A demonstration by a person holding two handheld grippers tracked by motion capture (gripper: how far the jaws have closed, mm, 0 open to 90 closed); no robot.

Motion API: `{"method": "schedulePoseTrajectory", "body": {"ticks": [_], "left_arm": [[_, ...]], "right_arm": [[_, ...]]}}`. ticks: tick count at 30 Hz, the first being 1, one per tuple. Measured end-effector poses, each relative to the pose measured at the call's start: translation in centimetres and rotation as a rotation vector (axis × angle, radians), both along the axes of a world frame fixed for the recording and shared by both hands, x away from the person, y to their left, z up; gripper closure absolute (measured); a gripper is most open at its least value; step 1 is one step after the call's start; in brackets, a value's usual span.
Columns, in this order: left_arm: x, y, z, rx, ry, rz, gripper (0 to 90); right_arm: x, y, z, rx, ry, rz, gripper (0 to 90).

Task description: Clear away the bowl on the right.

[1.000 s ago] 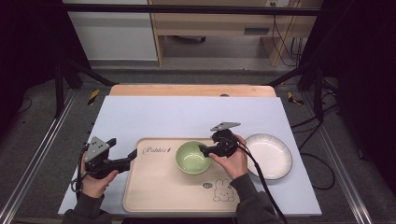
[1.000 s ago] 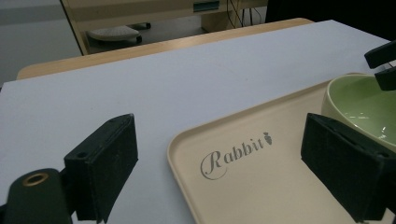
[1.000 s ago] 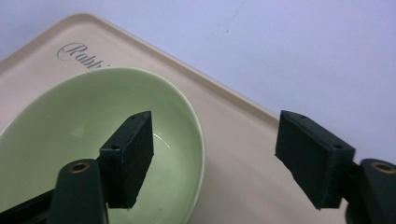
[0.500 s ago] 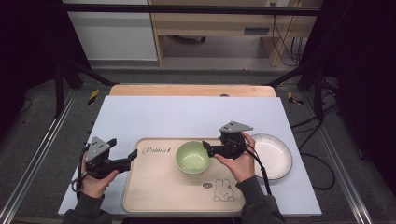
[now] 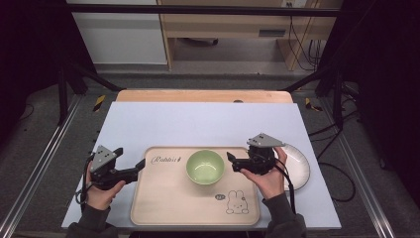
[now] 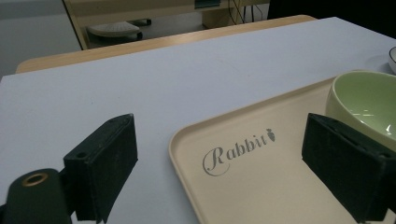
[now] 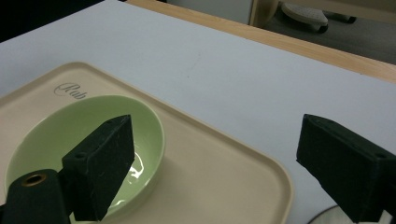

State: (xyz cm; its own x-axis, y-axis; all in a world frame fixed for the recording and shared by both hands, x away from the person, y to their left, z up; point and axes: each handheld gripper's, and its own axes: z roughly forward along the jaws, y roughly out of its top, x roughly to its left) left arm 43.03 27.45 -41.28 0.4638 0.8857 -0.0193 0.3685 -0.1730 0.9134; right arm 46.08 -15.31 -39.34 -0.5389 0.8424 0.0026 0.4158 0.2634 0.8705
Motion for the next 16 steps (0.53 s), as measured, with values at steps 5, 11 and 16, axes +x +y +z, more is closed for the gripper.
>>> {"method": "schedulePoseTrajectory", "body": {"ticks": [5,11,16], "left_arm": [[0.1,0.2,-0.3,0.006,0.008,0.005,10.2],[0.3,0.2,-0.7,0.015,0.016,0.007,10.2],[0.4,0.5,-1.0,0.014,0.025,0.013,10.3]], "right_arm": [[-0.8,-1.4,-0.3,0.008,-0.007,-0.018,11.6],[-0.9,-2.4,-0.7,0.005,-0.014,-0.043,10.1],[-1.1,-2.7,-0.8,0.001,-0.032,-0.038,9.8]]}}
